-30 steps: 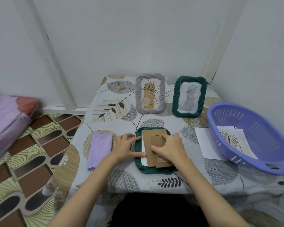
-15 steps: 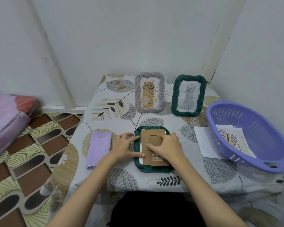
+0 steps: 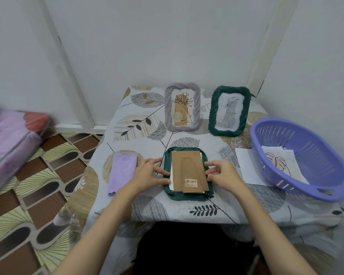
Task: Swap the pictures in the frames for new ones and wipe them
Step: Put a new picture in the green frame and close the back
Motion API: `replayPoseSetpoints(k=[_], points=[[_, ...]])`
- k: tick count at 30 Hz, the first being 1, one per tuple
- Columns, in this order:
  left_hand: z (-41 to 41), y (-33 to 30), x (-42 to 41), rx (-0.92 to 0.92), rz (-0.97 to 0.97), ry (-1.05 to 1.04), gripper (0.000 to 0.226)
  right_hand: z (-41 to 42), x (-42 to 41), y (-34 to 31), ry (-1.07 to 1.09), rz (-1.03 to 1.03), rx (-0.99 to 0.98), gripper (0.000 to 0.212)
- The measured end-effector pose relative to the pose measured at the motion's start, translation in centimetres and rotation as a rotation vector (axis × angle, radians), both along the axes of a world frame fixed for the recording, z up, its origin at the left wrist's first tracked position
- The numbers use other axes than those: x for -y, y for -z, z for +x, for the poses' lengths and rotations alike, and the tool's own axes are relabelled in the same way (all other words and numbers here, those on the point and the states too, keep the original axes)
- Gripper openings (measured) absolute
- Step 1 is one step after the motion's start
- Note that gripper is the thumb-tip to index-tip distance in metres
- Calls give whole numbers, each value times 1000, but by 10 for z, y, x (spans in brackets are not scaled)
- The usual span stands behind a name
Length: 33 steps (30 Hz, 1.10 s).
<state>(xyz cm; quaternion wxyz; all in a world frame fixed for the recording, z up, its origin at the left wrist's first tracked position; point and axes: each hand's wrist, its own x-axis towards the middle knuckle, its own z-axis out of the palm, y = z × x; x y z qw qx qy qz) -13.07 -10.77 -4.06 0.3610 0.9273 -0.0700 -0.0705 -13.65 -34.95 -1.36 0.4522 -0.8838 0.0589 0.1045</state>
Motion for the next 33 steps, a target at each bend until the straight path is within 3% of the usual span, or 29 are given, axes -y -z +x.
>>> replayPoseSetpoints(k=[5, 8, 12, 19, 24, 29, 33], points=[[-14, -1, 4, -41, -49, 7, 54, -5, -1, -3, 69, 182, -73, 48], [-18, -2, 5, -23, 1, 22, 51, -4, -1, 0, 88, 168, -66, 47], [-19, -3, 6, -23, 56, 31, 66, -6, 0, 0, 100, 181, -71, 47], [-15, 5, 5, -29, 43, 35, 40, -8, 1, 3, 109, 224, -69, 46], [-11, 9, 6, -22, 25, -8, 49, -6, 5, 9, 120, 232, -57, 42], [8, 11, 13, 20, -5, -123, 57, 8, 2, 16, 78, -160, 194, 29], [21, 12, 23, -6, 86, -156, 58, 21, 0, 30, 43, -385, 232, 37]])
